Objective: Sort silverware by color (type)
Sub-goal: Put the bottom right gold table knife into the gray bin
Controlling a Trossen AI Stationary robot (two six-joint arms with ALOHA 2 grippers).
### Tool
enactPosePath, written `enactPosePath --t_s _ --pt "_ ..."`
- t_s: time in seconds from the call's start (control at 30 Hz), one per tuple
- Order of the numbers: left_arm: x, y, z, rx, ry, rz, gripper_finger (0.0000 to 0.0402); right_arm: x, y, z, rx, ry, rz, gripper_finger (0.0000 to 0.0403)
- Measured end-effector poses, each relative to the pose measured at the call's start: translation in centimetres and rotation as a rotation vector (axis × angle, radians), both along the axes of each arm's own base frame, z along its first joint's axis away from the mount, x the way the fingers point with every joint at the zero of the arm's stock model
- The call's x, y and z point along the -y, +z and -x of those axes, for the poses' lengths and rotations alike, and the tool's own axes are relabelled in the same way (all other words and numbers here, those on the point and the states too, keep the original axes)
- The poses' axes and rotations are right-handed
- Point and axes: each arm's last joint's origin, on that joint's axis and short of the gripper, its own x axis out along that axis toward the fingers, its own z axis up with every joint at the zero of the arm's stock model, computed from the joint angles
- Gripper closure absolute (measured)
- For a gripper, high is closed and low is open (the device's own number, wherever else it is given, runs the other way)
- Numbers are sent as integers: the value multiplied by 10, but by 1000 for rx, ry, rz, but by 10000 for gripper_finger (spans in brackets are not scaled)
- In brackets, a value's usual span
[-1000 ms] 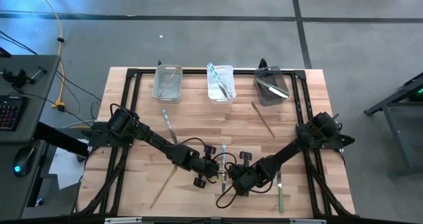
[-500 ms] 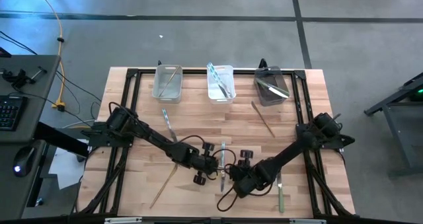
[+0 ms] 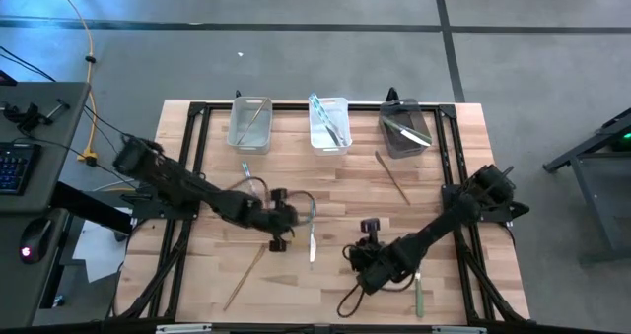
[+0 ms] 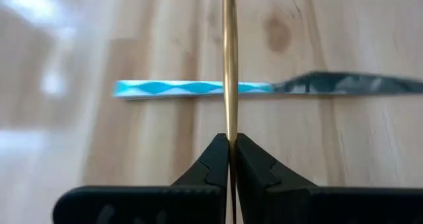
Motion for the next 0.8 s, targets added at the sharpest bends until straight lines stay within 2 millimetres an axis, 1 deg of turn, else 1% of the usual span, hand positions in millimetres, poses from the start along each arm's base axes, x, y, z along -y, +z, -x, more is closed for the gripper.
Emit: enactPosePath --t_s 0.07,0.13,0.27,0.4,0.5,0.53,0.63,0.67,0.73,0.8 --pt "-5 13 10 72 26 18 401 9 -6 3 21 7 -20 392" --pt "-11 27 22 123 54 18 401 16 -7 5 63 21 -65 399" --pt "-29 54 44 200 154 -15 401 28 3 17 210 51 -144 401" --pt "-53 80 62 265 266 -21 401 41 16 39 366 80 -202 402" --pt "-71 96 69 326 328 -26 401 57 13 60 433 79 -220 402" --pt "-76 98 74 322 348 -33 401 64 9 66 460 72 -223 403" --pt "-89 103 80 354 398 -37 401 84 0 83 547 55 -254 403" --pt "-93 101 84 346 413 -42 401 90 -4 87 578 56 -272 403" --pt "-98 97 85 382 425 -31 401 101 -9 96 640 75 -303 403" --pt "-106 88 93 360 450 -45 401 110 -12 100 718 99 -342 403"
